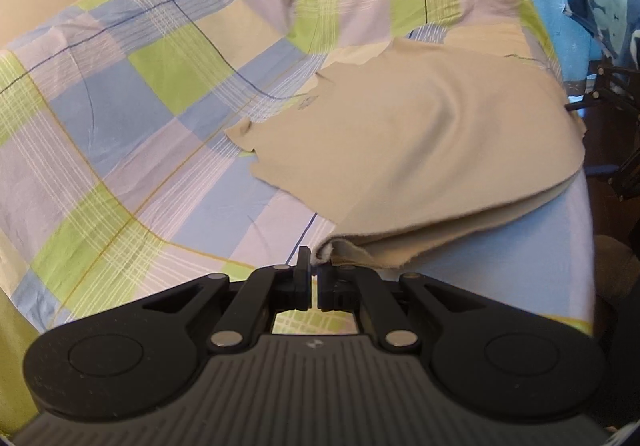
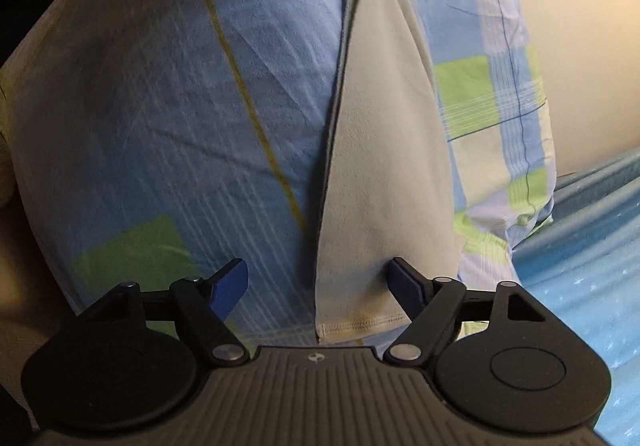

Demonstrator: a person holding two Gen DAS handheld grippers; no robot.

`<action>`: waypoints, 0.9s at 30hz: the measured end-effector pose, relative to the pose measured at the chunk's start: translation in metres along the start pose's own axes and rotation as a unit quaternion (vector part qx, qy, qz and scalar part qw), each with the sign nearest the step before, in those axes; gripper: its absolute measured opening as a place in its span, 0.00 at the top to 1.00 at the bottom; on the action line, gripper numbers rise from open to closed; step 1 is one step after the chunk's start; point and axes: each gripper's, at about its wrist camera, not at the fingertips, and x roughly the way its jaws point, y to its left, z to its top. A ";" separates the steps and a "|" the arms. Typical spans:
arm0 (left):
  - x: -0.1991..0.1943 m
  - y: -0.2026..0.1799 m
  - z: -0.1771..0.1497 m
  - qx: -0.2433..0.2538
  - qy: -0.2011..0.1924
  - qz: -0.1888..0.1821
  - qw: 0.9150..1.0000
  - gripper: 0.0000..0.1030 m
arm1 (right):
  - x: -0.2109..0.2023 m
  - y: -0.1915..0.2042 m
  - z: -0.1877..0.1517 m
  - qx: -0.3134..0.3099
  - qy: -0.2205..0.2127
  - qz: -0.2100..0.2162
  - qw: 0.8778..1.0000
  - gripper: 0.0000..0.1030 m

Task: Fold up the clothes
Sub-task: 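Fold the hem over toward the straps with the left gripper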

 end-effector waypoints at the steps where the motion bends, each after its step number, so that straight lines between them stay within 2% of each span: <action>1: 0.001 -0.001 0.000 0.002 0.000 -0.001 1.000 0.99 | -0.001 -0.002 -0.001 0.004 -0.002 -0.001 1.000 0.42; 2: 0.001 -0.002 0.000 0.005 -0.001 -0.001 1.000 0.99 | -0.002 -0.008 0.000 0.018 -0.003 0.003 1.000 0.54; 3: -0.001 -0.003 -0.001 0.007 -0.003 -0.001 1.000 0.99 | -0.004 -0.016 0.001 0.031 -0.001 0.007 0.999 0.60; 5: -0.003 -0.004 -0.002 0.009 -0.007 -0.004 1.000 0.99 | -0.007 -0.028 0.003 0.043 0.006 0.014 0.999 0.86; 7: -0.006 -0.005 -0.004 0.013 -0.012 -0.008 1.000 0.99 | -0.011 -0.043 0.003 0.057 0.013 0.024 0.998 1.00; 12: -0.025 -0.012 -0.005 0.034 -0.032 -0.015 0.999 0.99 | -0.038 -0.083 0.003 0.101 0.014 0.035 0.994 1.00; 16: -0.055 -0.017 0.004 0.049 -0.063 -0.014 0.997 0.99 | -0.062 -0.123 0.004 0.119 0.013 0.013 0.993 1.00; 19: -0.086 -0.025 0.010 0.070 -0.076 -0.026 0.994 0.99 | -0.087 -0.151 0.007 0.120 0.015 0.004 0.993 1.00; 27: -0.154 -0.055 0.003 0.100 -0.064 -0.088 0.989 0.99 | -0.176 -0.176 0.011 0.116 0.021 0.023 0.993 1.00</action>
